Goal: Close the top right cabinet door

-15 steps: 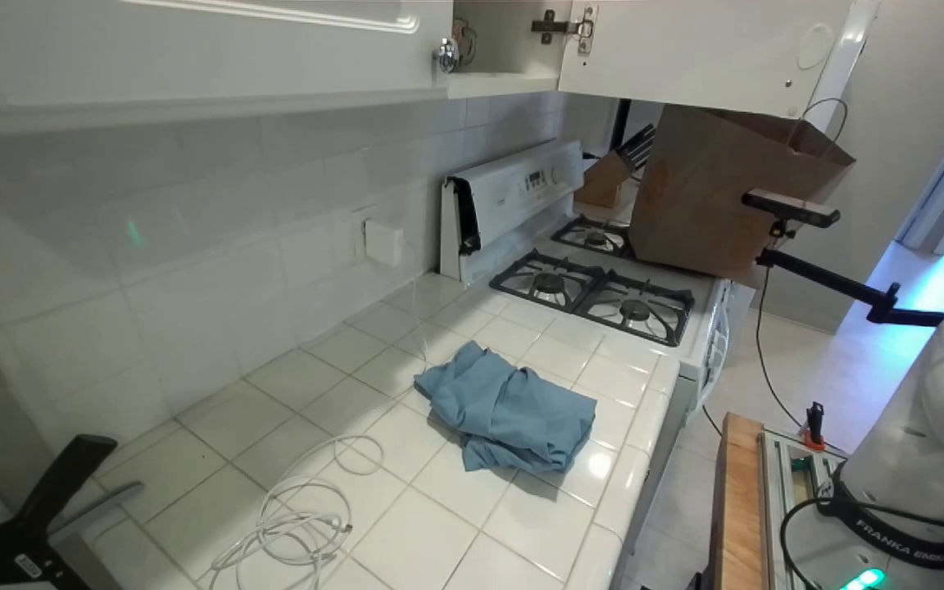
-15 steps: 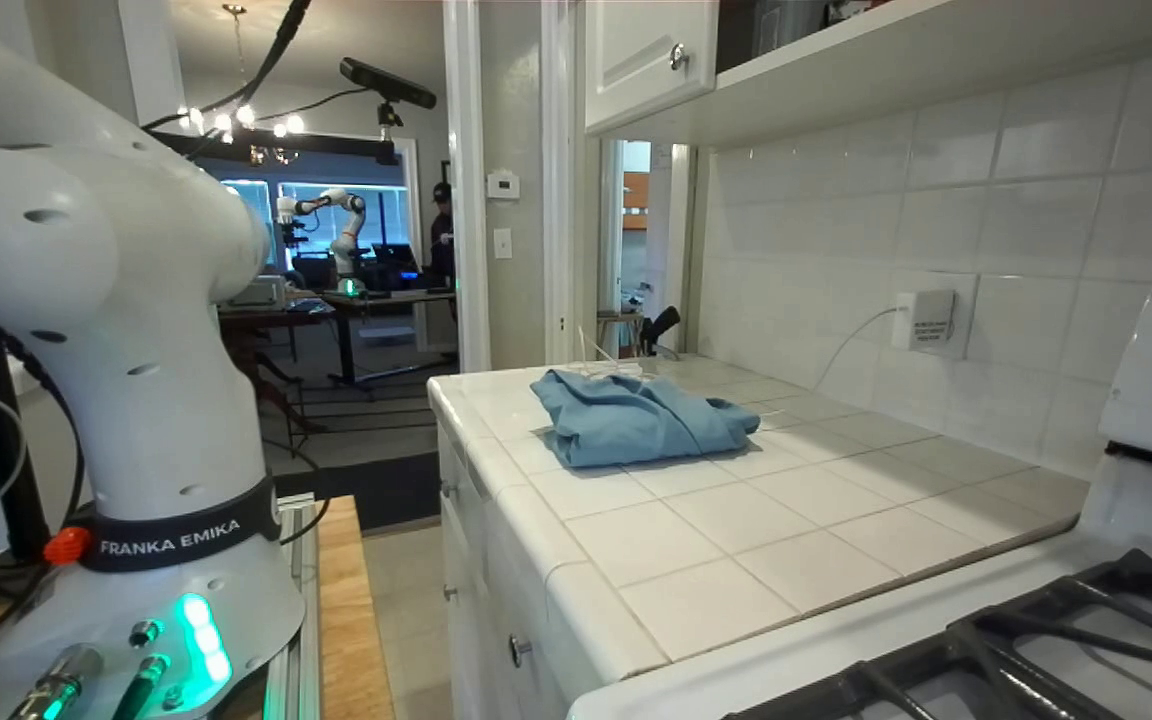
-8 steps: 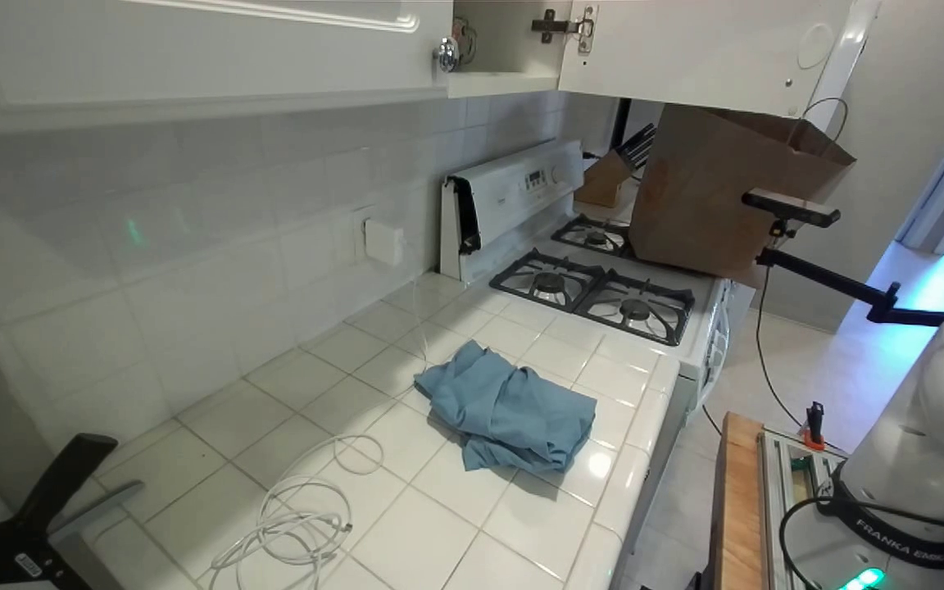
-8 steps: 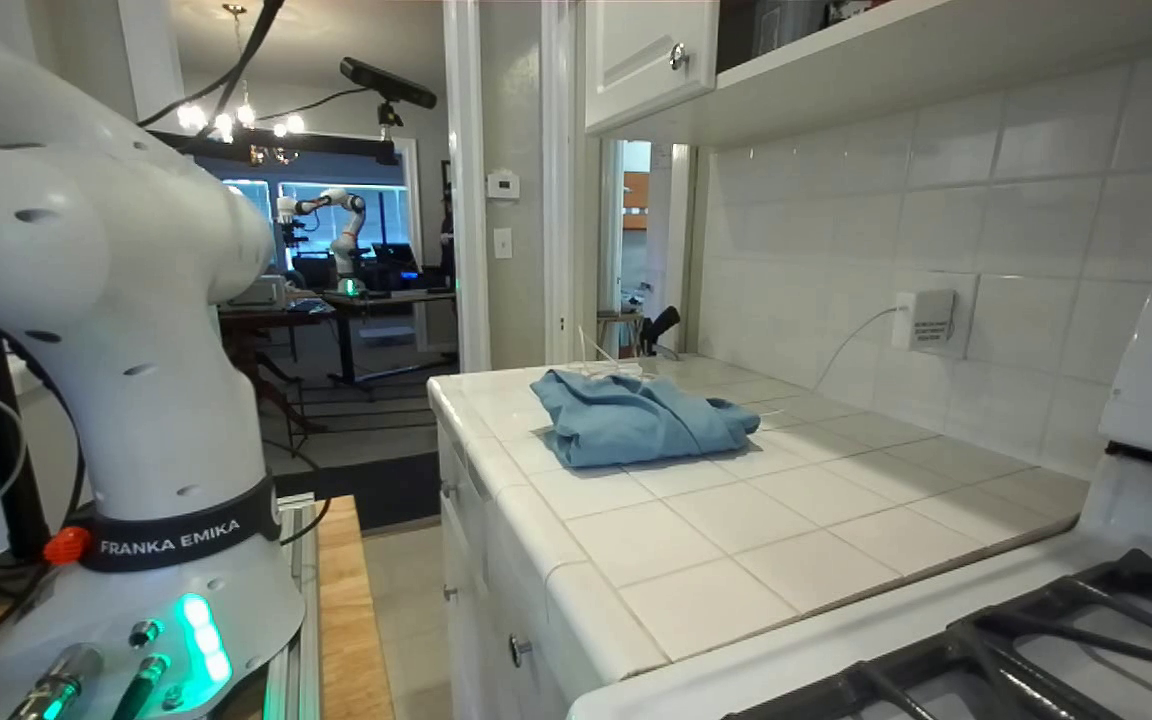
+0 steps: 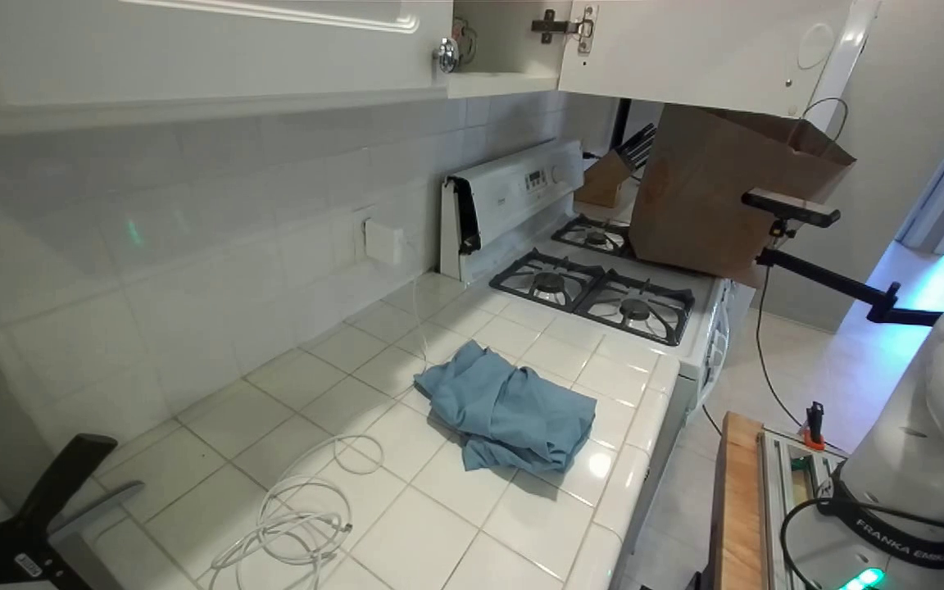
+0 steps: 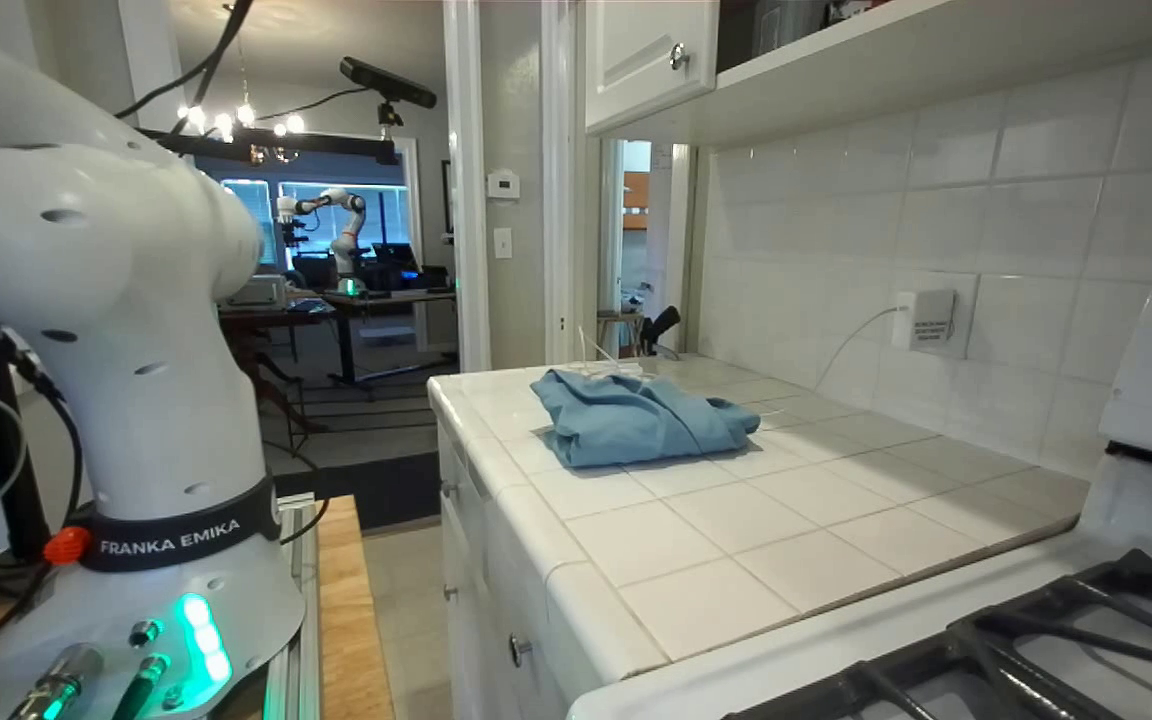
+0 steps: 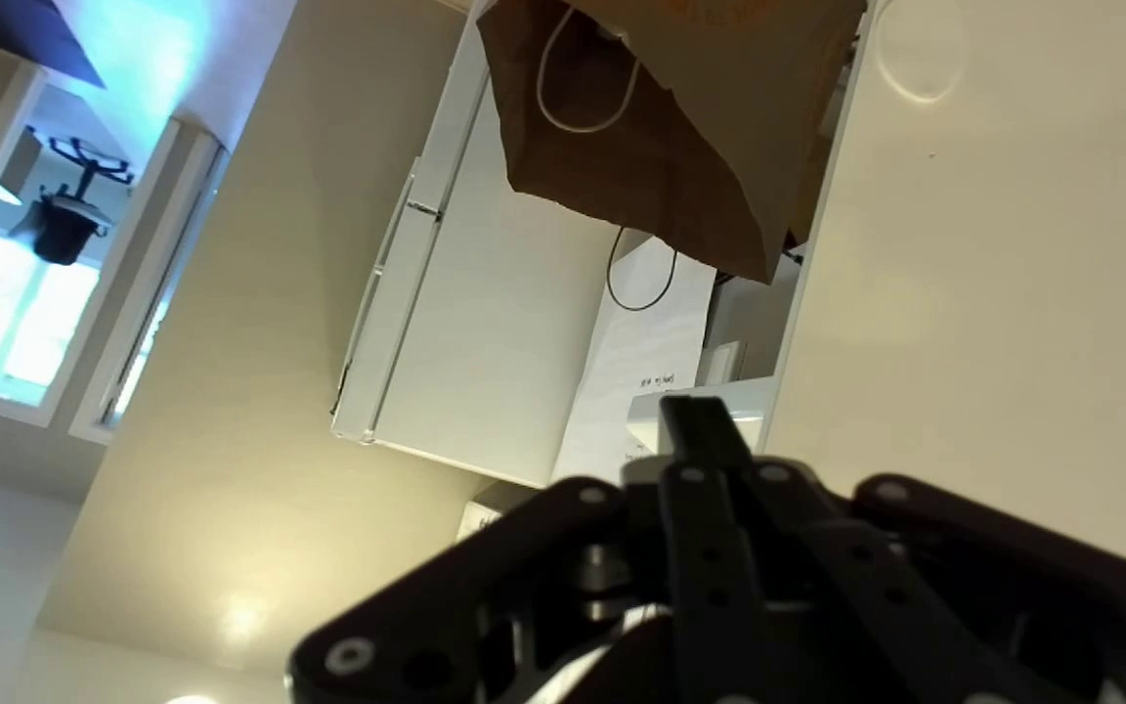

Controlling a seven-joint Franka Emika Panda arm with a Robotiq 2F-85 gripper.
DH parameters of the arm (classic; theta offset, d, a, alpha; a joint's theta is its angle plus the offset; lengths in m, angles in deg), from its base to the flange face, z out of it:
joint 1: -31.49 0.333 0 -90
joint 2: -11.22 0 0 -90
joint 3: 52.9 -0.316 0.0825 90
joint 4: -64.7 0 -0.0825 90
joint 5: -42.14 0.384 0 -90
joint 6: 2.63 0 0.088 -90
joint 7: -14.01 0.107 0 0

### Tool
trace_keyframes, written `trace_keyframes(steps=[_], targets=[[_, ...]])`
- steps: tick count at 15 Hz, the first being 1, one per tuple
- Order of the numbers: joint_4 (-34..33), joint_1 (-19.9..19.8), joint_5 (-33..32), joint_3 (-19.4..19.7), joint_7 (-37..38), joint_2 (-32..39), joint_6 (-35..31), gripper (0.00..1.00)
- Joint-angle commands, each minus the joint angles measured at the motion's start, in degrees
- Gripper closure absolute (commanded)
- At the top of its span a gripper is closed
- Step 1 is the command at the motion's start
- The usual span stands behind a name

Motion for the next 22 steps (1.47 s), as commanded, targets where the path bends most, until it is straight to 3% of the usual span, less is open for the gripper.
trace_keyframes(steps=[1,10,18,22], targets=[[-0.27,1.57,-0.96,0.13,0.48,0.29,1.0,0.99],[-1.17,2.33,-1.97,6.92,0.1,-0.43,-4.21,1.0],[-0.95,6.33,2.55,13.41,-2.18,-3.48,-14.86,1.0],[-1.69,7.11,8.02,16.48,-3.64,-3.5,-17.16,1.0]])
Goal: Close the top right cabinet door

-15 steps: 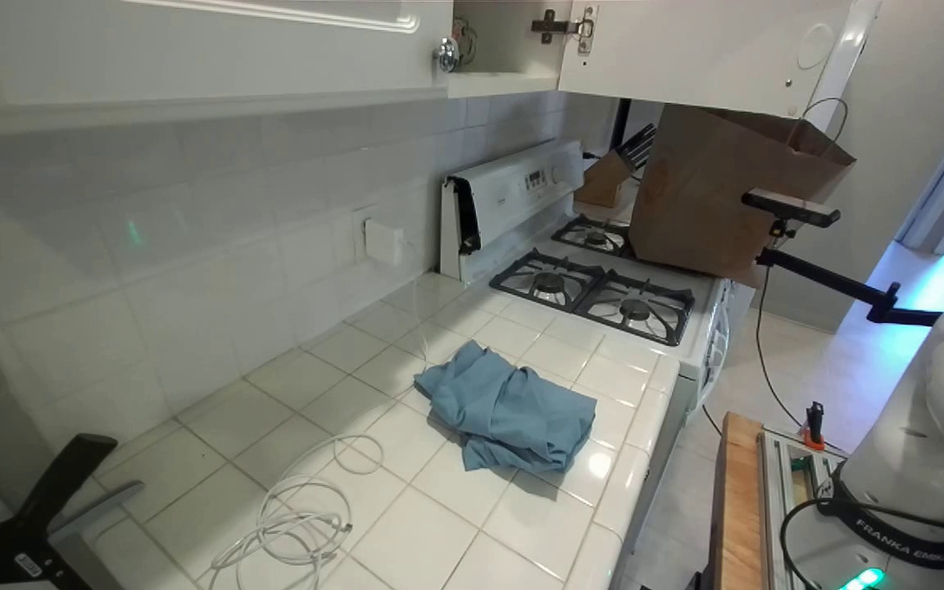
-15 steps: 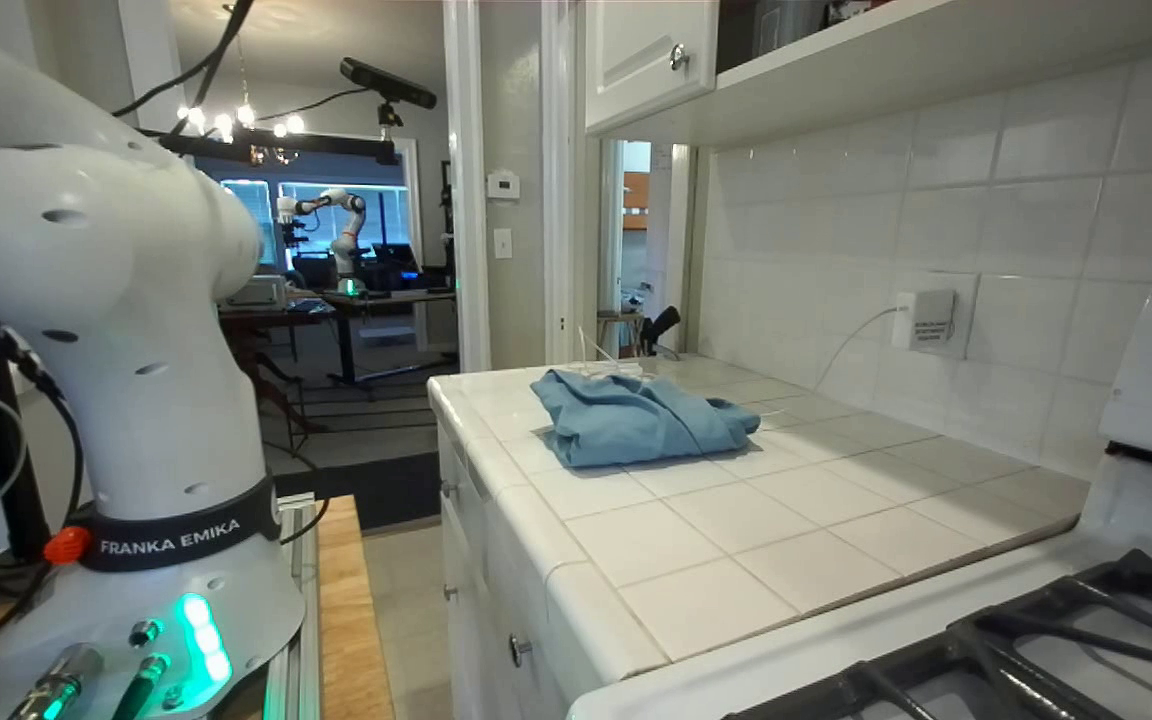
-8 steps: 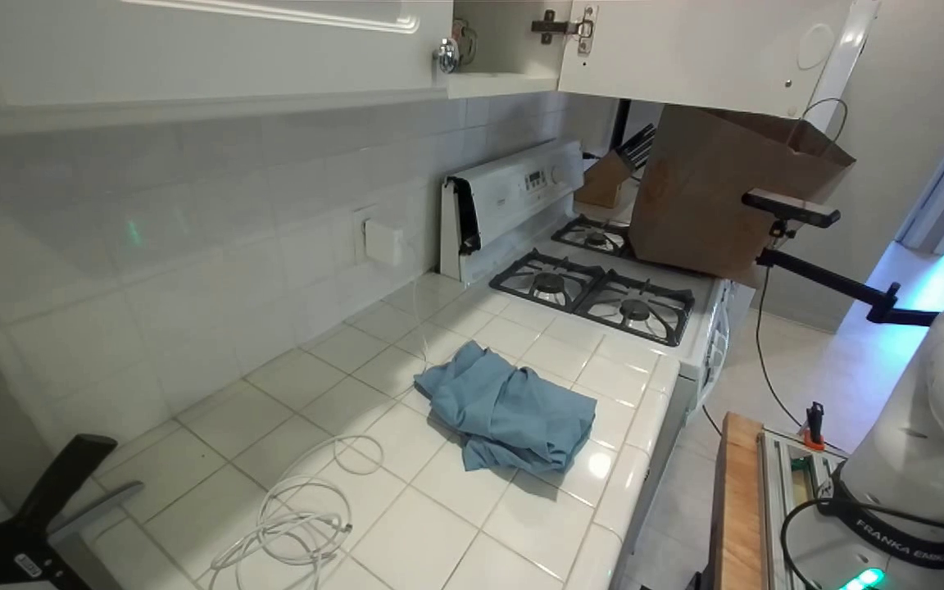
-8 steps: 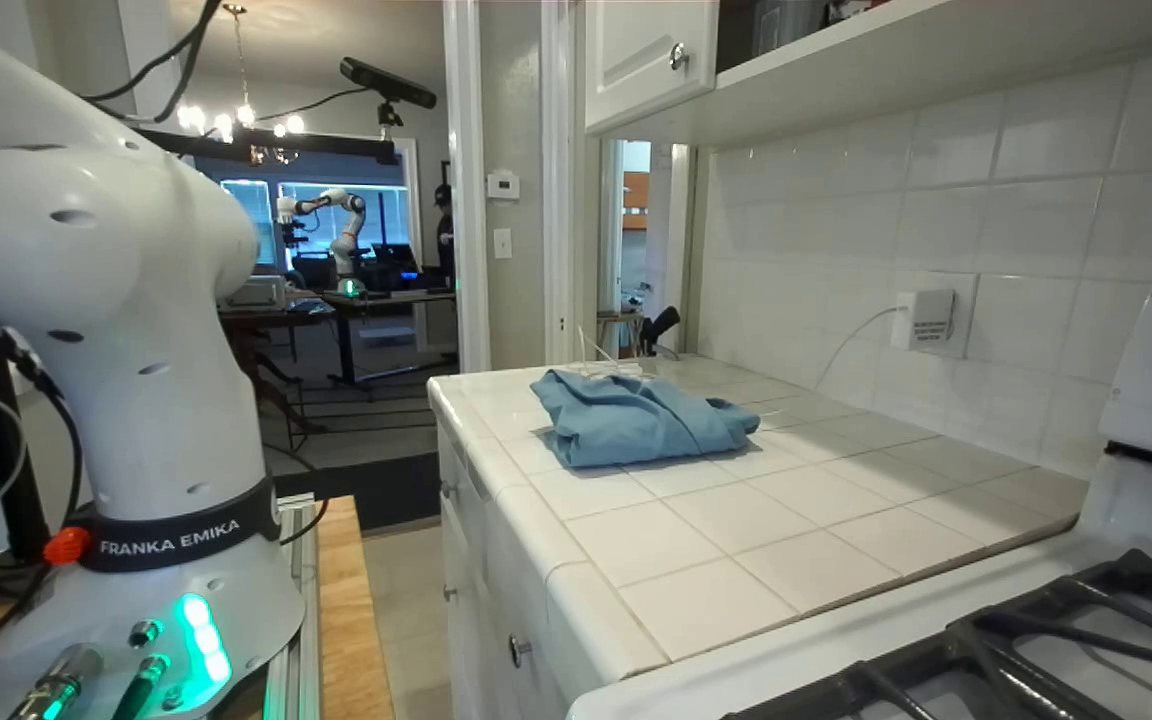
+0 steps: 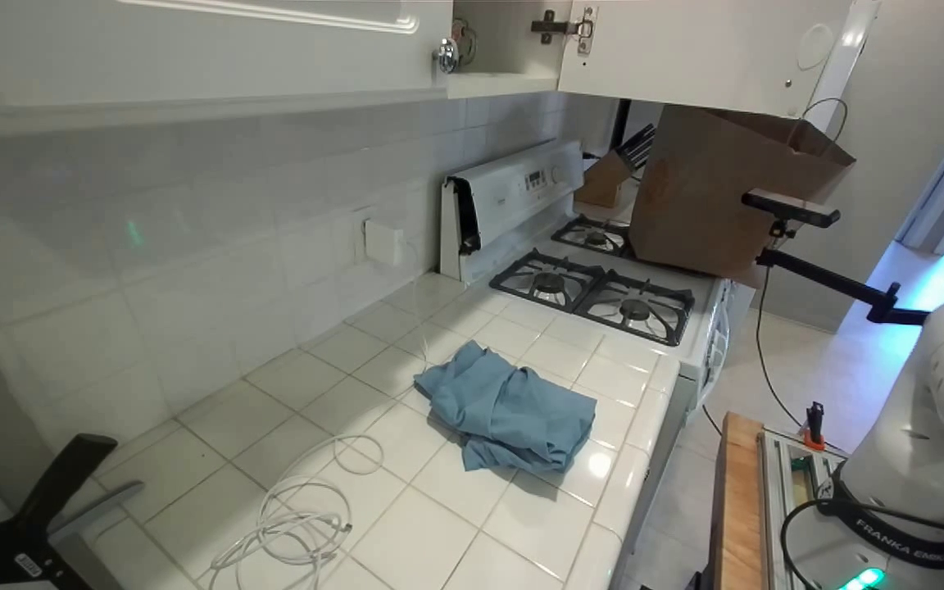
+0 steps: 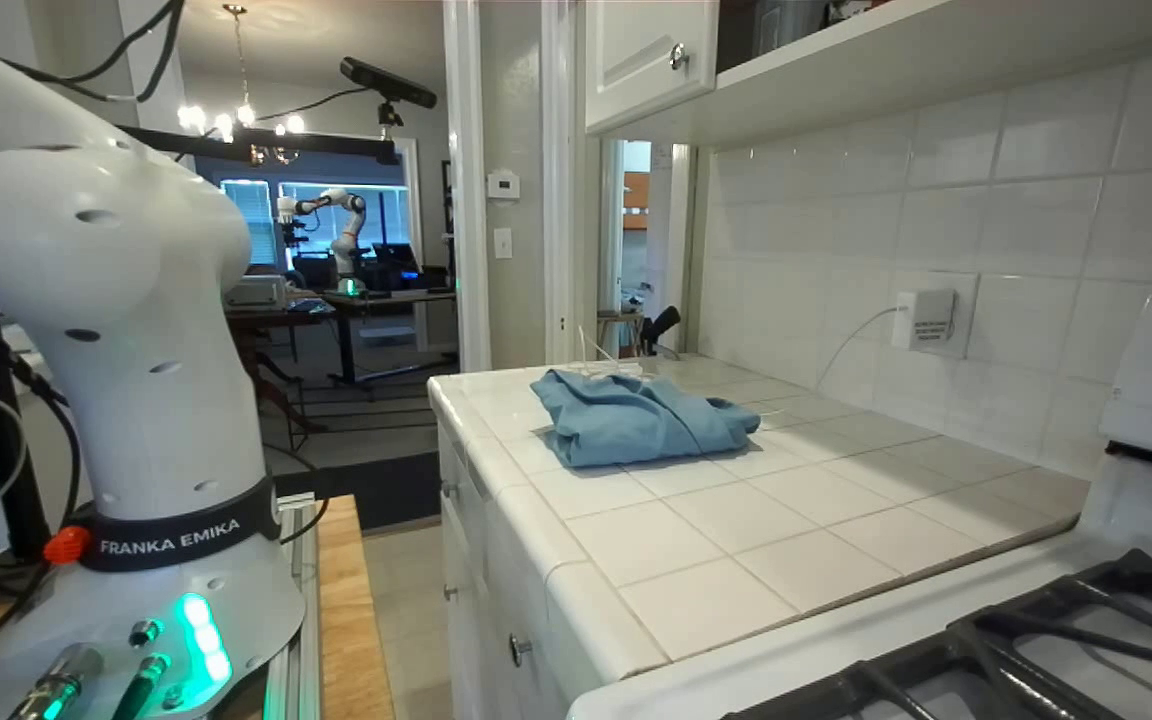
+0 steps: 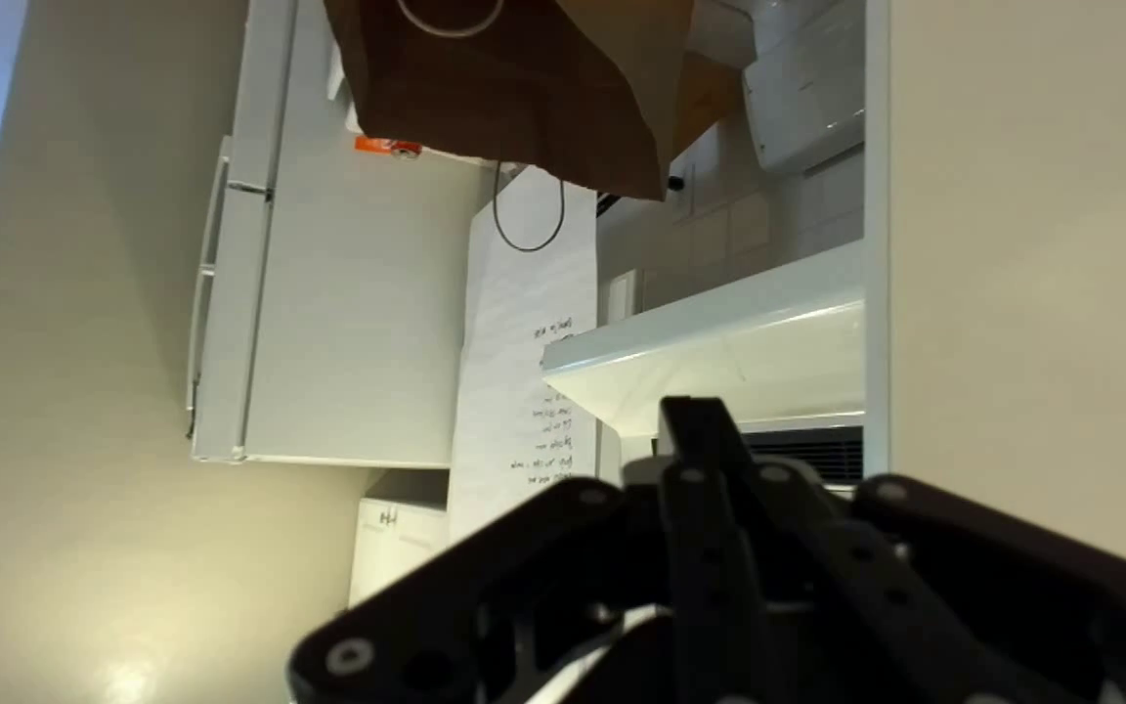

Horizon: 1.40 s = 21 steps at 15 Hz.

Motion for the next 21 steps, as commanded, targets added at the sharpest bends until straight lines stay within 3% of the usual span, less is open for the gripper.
trace_keyframes(steps=[1,14,21], targets=[[-1.56,0.77,5.99,2.89,-2.52,0.13,-2.33,1.0],[-2.93,-0.68,17.56,9.39,-17.31,2.32,-13.39,1.0],[-2.08,-0.86,27.14,11.97,-25.95,1.94,-17.11,1.0]])
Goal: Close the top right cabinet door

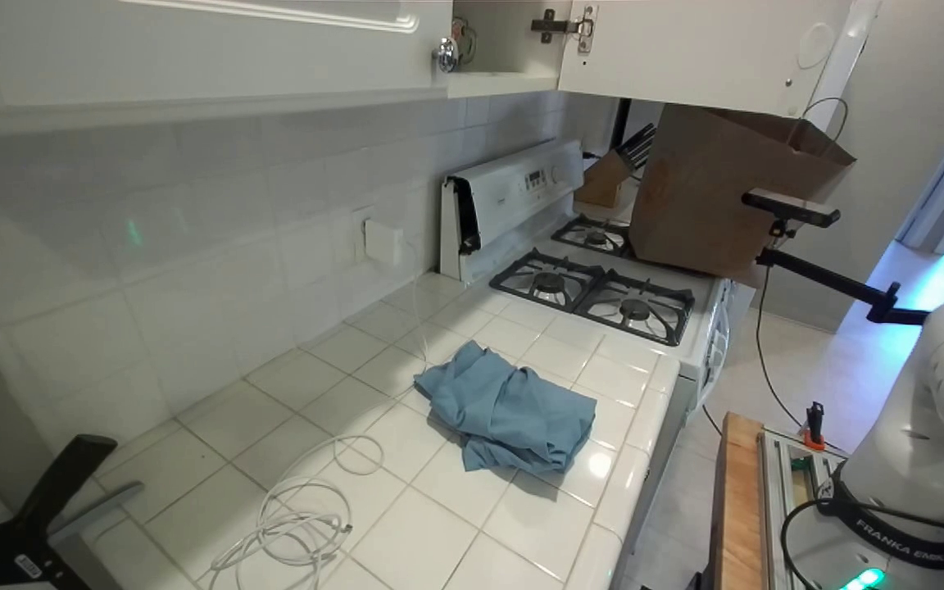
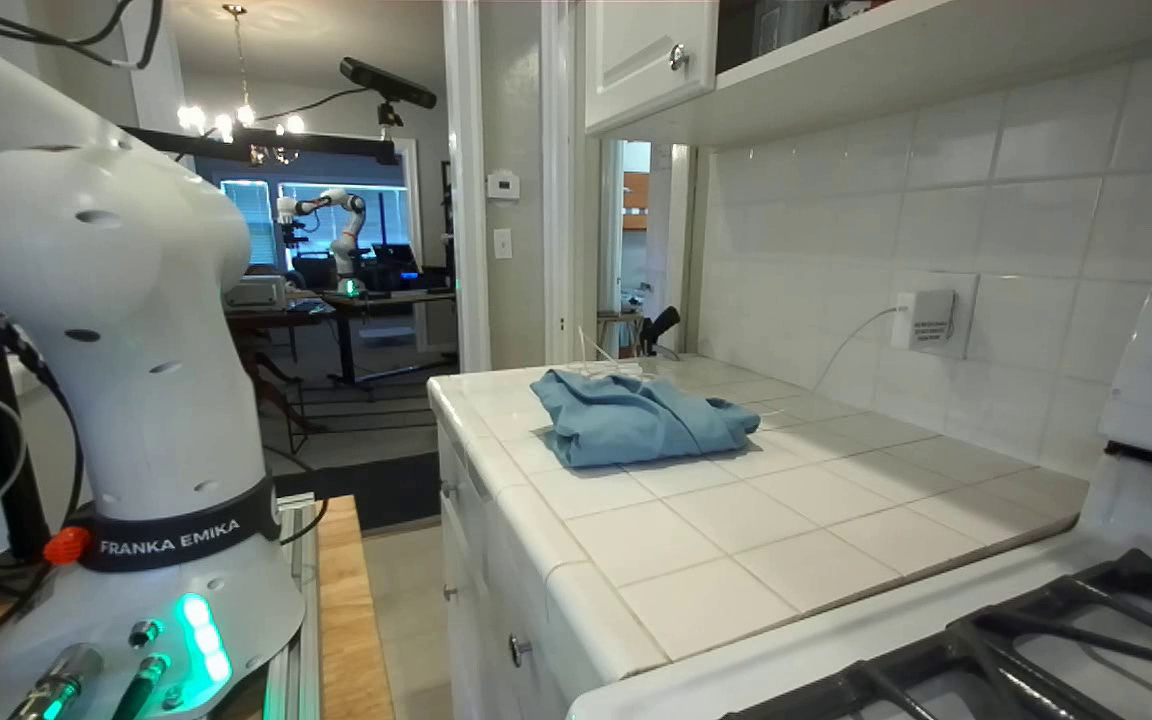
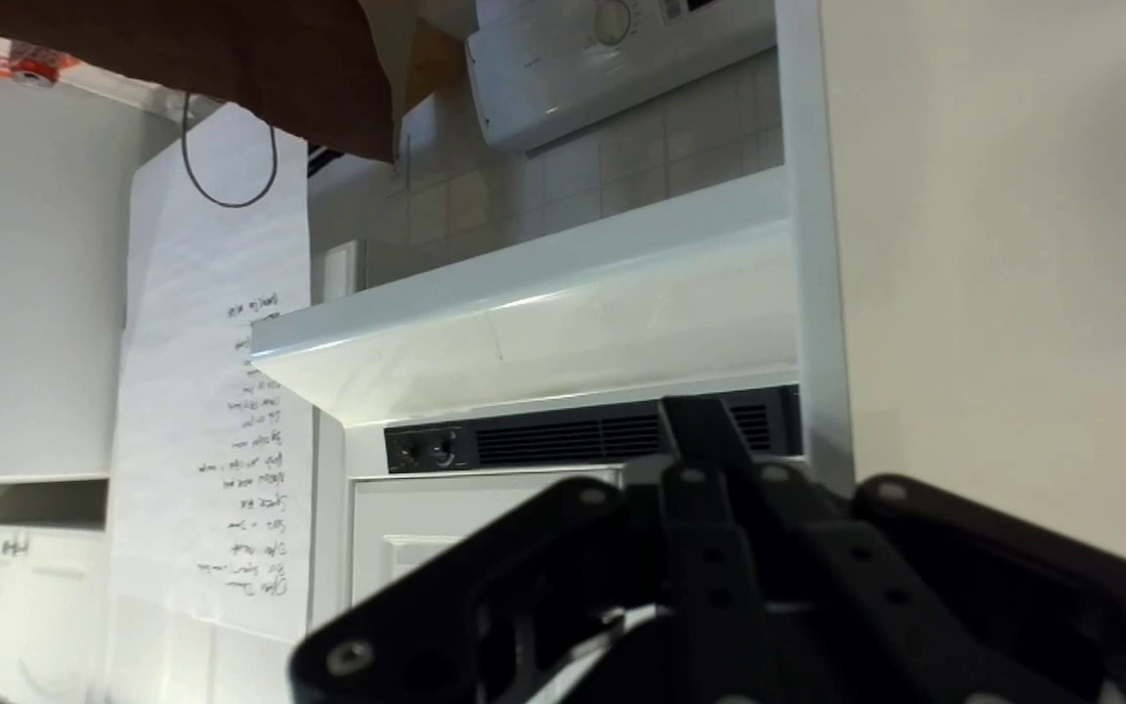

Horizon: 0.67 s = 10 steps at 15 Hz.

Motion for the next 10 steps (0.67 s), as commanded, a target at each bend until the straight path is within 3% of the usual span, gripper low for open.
trace_keyframes(steps=[1,10], targets=[[-0.85,-0.85,5.88,0.96,-4.94,0.76,-1.66,1.0],[-0.46,0.21,14.38,2.48,-12.08,-0.78,-1.35,1.0]])
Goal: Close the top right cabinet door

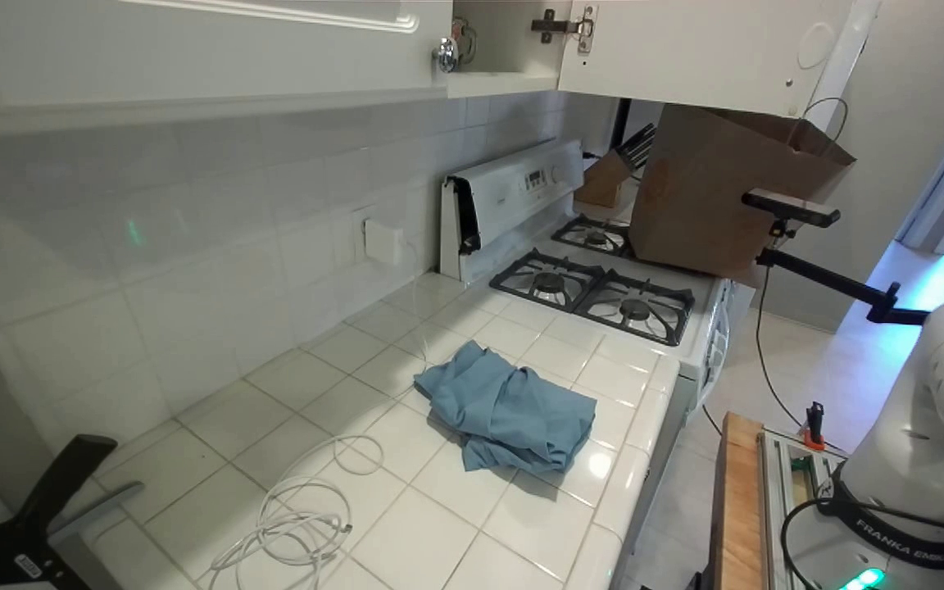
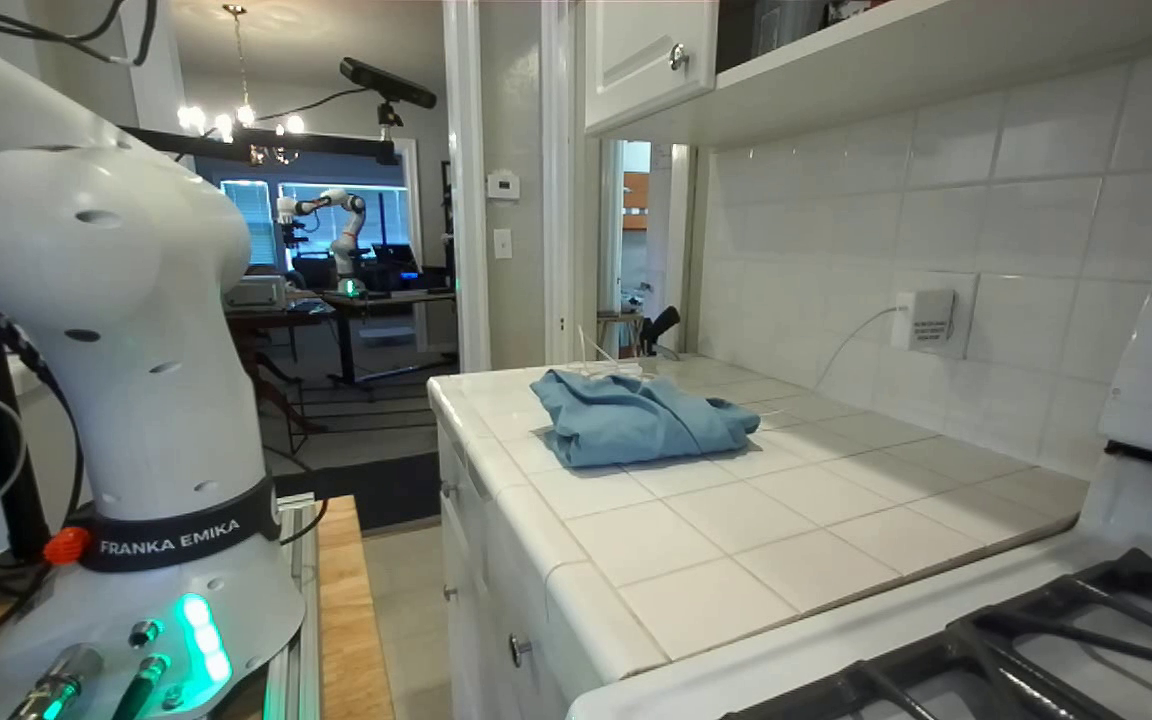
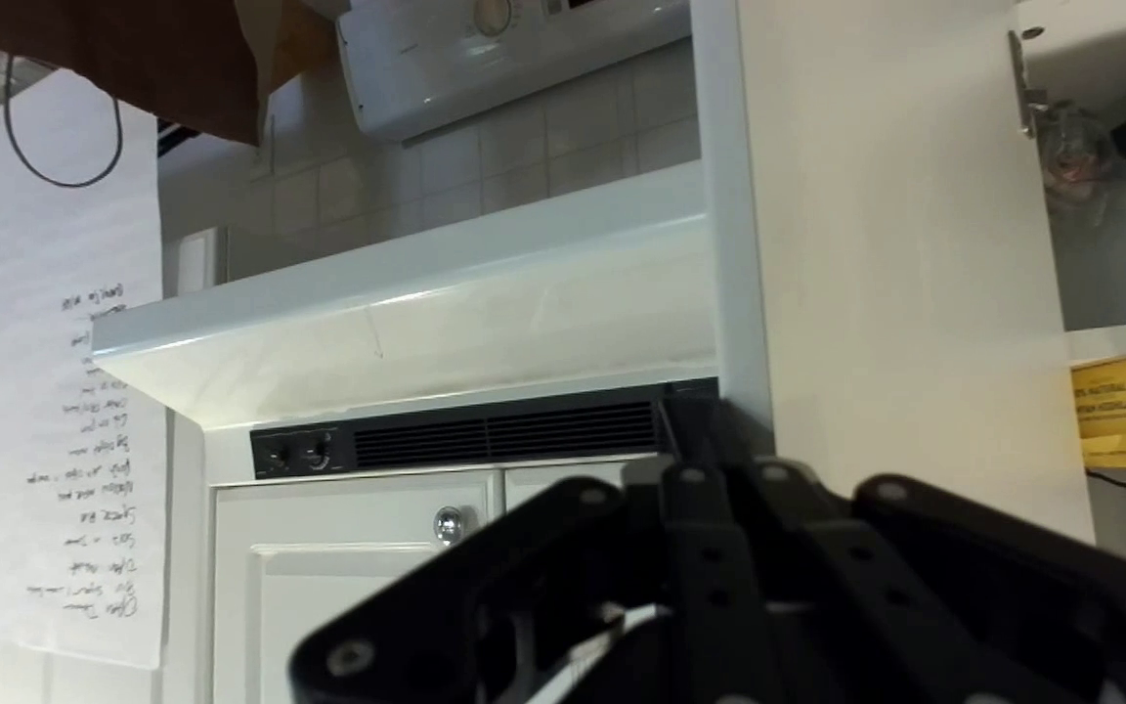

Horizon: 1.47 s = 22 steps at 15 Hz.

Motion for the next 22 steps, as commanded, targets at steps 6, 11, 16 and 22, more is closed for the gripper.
trace_keyframes(steps=[6,11,16,22], targets=[[-1.07,0.79,8.93,-2.02,-5.35,-2.2,4.93,1.0],[-1.71,1.24,12.03,-5.95,-4.61,-4.16,11.24,1.0],[-1.88,2.63,14.14,-9.77,-4.27,-5.55,14.24,1.0],[1.47,5.76,14.65,-10.96,-5.4,-6.16,10.78,1.0]])
